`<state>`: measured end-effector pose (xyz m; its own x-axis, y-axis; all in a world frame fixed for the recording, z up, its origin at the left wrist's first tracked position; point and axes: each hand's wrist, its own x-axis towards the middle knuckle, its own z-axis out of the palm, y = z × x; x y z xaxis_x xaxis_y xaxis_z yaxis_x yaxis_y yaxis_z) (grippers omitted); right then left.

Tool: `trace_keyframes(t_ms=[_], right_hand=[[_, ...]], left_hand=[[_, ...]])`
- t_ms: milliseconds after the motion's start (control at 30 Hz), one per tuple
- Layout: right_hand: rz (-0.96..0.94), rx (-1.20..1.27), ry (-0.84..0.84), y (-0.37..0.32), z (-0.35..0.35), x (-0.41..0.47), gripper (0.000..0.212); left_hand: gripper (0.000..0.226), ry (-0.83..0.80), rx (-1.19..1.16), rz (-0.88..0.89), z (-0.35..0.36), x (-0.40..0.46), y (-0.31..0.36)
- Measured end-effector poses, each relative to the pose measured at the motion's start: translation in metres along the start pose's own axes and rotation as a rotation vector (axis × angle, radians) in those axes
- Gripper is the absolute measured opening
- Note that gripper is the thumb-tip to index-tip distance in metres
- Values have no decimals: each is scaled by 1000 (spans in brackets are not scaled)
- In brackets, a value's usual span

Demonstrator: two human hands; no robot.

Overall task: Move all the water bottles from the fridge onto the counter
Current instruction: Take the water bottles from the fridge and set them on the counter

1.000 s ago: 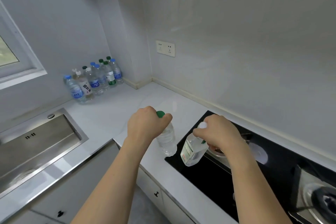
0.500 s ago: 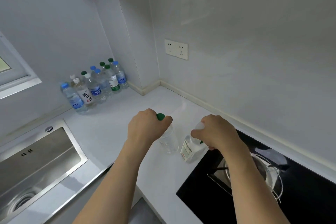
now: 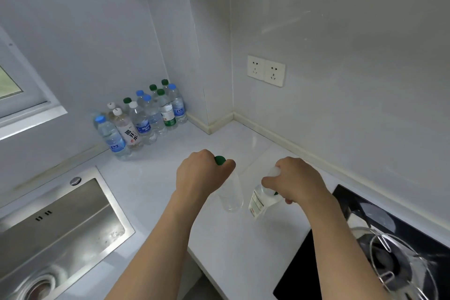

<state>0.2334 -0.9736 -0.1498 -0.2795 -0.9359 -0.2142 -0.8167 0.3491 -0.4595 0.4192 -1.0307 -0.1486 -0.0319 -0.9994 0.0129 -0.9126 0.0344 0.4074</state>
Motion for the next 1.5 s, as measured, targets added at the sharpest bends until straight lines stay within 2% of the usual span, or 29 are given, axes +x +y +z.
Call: trace_keyframes(t_ms=[300, 667, 900, 1500], right_hand=[[0, 9, 36, -107, 46, 24, 25], [-31, -10, 44, -189, 83, 57, 21], [-70, -11, 9, -215, 91, 97, 22], [-139, -65, -74, -249, 108, 283, 21]], left_hand=[[39, 6, -22, 45, -46, 53, -100], [43, 77, -22, 36, -83, 97, -184], [42, 58, 3, -13, -85, 135, -200], [40, -7, 42, -67, -40, 292, -196]])
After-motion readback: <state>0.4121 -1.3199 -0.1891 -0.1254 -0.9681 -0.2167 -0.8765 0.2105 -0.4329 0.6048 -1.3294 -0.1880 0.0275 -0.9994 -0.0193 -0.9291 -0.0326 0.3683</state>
